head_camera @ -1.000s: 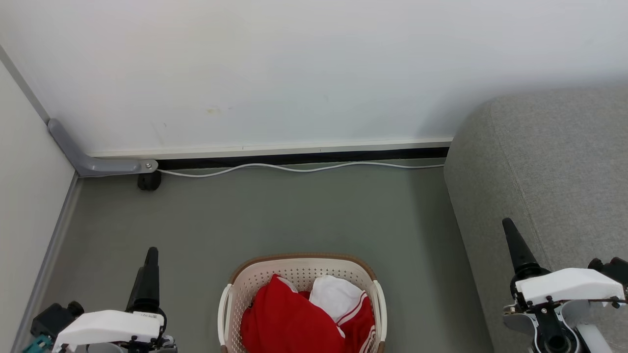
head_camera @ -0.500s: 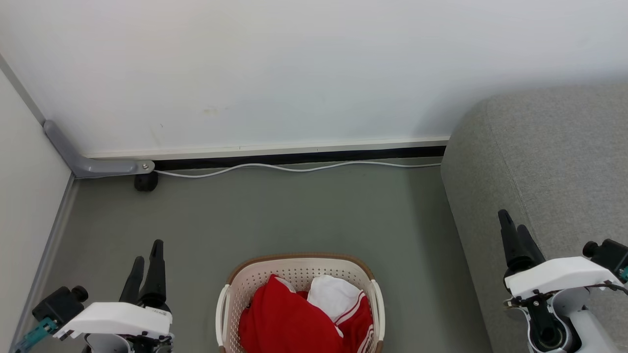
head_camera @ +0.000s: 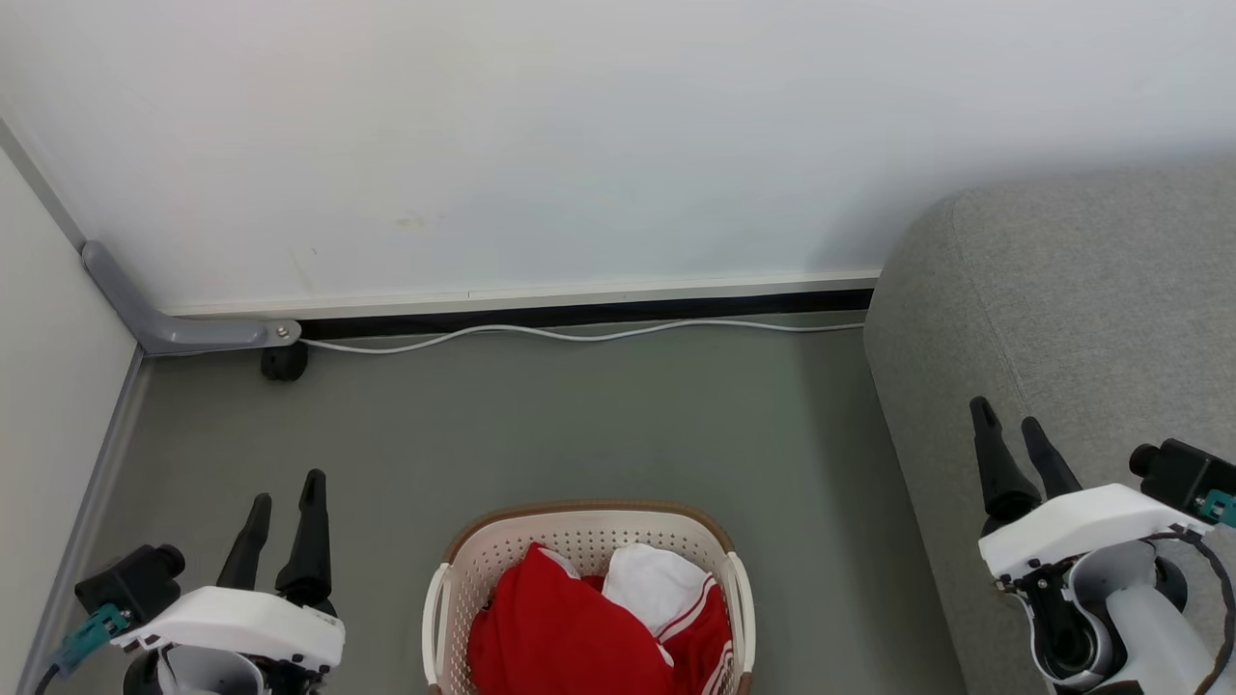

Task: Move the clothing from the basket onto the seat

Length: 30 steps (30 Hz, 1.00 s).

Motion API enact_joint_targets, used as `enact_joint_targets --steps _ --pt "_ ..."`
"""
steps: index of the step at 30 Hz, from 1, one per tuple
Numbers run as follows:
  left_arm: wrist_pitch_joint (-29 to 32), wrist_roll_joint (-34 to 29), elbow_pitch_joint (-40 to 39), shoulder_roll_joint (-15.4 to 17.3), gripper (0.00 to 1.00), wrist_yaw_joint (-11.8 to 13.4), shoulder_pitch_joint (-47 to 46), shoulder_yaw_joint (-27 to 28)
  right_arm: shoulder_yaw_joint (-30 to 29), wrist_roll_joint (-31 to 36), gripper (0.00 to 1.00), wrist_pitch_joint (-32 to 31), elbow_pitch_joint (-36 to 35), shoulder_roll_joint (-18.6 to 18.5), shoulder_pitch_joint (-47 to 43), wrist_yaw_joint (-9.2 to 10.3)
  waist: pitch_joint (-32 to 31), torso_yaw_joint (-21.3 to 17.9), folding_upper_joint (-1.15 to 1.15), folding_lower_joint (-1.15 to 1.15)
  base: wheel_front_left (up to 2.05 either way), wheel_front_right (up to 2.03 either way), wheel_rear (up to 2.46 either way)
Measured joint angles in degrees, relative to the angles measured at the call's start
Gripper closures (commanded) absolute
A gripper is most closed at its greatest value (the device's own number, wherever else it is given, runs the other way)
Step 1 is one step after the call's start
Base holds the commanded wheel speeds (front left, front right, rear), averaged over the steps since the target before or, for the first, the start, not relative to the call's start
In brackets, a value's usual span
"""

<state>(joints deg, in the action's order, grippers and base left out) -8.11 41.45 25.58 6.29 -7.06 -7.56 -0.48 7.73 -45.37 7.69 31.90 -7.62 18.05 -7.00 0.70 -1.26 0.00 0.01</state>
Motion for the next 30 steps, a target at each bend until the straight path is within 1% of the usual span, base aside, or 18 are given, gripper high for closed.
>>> enact_joint_targets --steps 14,23,30 --pt "-2.3 -13.7 2.0 -0.1 0.00 0.0 -1.6 2.8 1.6 10.7 0.00 2.5 2.3 -1.0 2.9 -0.05 0.1 -0.3 0.00 0.00 0.00 0.00 0.00" --pt "-3.7 -20.5 3.8 -0.2 0.00 0.0 -2.6 4.2 1.8 17.5 0.00 4.0 3.6 -1.6 4.7 -0.07 0.5 -0.2 0.00 0.00 0.00 0.00 0.00" --pt "-4.8 -24.5 4.3 -0.2 0.00 0.0 -3.7 4.5 1.9 21.7 0.00 4.9 4.1 -1.6 5.6 -0.07 0.6 -0.1 0.00 0.00 0.00 0.00 0.00"
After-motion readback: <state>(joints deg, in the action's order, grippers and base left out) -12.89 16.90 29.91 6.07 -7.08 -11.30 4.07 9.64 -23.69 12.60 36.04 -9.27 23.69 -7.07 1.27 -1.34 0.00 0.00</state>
